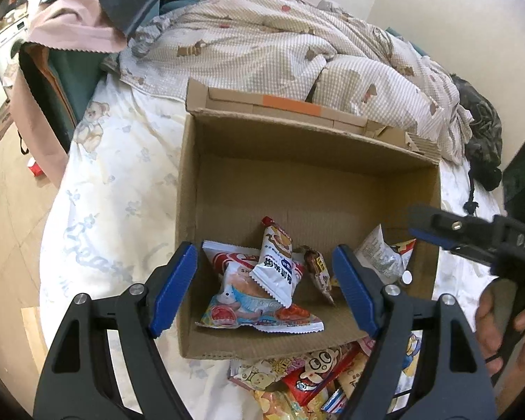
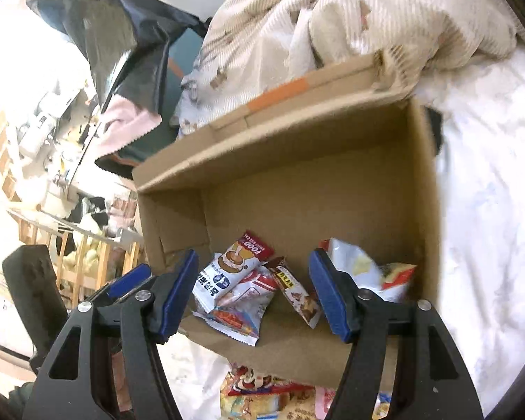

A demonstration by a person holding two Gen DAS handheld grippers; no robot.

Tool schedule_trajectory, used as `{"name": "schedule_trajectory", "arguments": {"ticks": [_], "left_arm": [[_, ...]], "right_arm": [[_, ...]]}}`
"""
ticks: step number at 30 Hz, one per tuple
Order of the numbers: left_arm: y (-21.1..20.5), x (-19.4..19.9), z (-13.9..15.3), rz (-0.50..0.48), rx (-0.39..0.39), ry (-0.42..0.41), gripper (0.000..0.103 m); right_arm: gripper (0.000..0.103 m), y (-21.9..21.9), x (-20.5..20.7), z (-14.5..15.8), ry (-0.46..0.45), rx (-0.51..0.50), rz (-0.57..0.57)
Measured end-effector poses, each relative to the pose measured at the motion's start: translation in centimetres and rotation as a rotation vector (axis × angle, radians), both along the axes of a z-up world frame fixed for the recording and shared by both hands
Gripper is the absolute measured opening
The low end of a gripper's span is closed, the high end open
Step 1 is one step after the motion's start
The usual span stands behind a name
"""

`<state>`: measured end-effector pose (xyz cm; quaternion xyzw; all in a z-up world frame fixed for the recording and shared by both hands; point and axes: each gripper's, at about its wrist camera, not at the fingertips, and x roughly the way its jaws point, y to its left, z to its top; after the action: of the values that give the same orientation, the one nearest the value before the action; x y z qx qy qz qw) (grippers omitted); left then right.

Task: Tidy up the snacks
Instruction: 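Open both grippers and lift them out of the box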

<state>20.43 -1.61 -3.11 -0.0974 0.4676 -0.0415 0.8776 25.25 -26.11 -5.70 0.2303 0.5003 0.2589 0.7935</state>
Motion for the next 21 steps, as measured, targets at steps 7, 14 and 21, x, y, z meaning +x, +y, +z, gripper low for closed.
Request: {"name": "schedule_trajectory", "arguments": {"ticks": [7, 14, 21], "left_arm": [[0.5, -2.7, 1.7, 0.002, 0.009, -0.044, 0.077], [1.2, -5.9, 2.7, 0.008, 0.004, -0.09, 0.077], [1.6, -8.8, 3.0, 0.029, 0.022, -0.099, 0.077]], "right_arm": [[0.069, -2.2, -3.1, 2.4, -0.042, -0.023, -0.047], [0.071, -4.3, -7.1, 2.0, -0.017, -0.025, -0.108], [0.071, -4.8, -11.1, 2.1, -0.023, -0.056, -0.132]]}}
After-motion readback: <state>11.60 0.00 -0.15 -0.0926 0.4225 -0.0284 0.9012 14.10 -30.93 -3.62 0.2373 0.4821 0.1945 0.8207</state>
